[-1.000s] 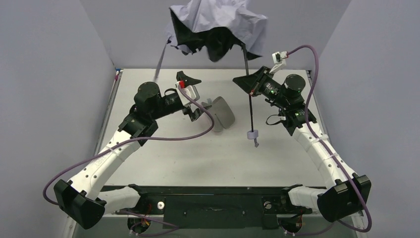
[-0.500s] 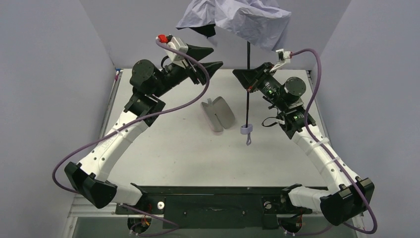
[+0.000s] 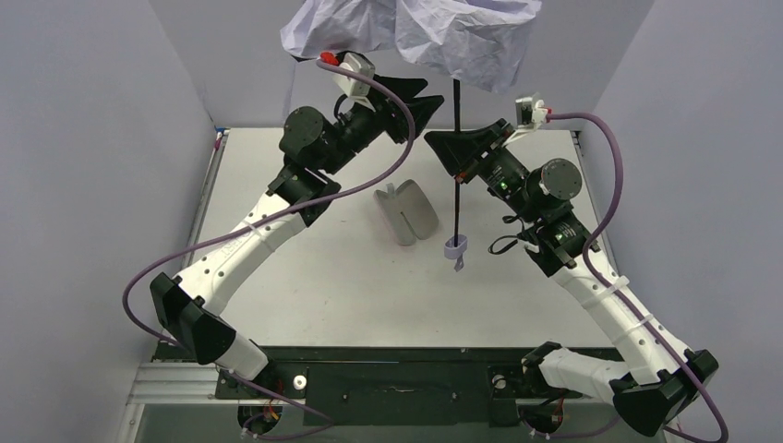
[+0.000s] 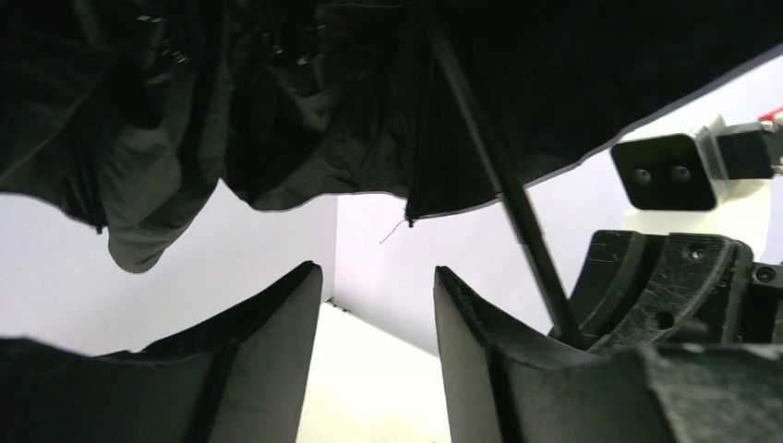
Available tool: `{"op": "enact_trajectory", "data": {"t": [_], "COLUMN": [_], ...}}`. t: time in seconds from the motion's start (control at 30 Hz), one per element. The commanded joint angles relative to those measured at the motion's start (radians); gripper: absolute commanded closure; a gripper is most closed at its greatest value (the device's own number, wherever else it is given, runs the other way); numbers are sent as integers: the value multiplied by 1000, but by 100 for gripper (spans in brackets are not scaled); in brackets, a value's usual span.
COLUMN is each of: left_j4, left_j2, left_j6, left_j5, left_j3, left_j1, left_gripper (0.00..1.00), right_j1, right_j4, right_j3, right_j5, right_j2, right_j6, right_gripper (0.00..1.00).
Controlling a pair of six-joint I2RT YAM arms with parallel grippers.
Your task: Open the umbrella
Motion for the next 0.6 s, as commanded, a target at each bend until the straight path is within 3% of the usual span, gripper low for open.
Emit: {"op": "enact_trajectory", "data": {"t": [0.0,0.23,0.33,0.4,0.47,0.5,0.53,0.57], "left_j4": [44,120,90,2,-135,-188,-311,-390], "left_j2": [-11,-37,-47,-72,-108,-137,-152,-178], "left_j6": [14,-137,-52,112,478,582,821,935], "left_j5": [19,181,199,192,239,253,286,296], "left_j3": [37,-29,-30,-34,-38,-41,-49,-56], "left_j1": [-15,-2,-17,-20,-17,-16,-16,-16], "left_gripper": [52,45,43,37,30,28,28,28], "right_j1": [2,5,6,5,-4,-10,-24,-31], "right_j4": [73,71,64,46,16,-9,-21,-50], "right_j3": [18,-20,-27,-32,-39,-45,-48,-51], "right_j5": [4,-6,-15,-13,-20,-34,-47,-83], "right_j2": [-27,-40,-42,-50,-58,-61,-61,-59], "right_j6": [-20,-44,-48,-58,-63,-61,-51,-45], "right_gripper": [100,100,100,100,100,100,100,100]}}
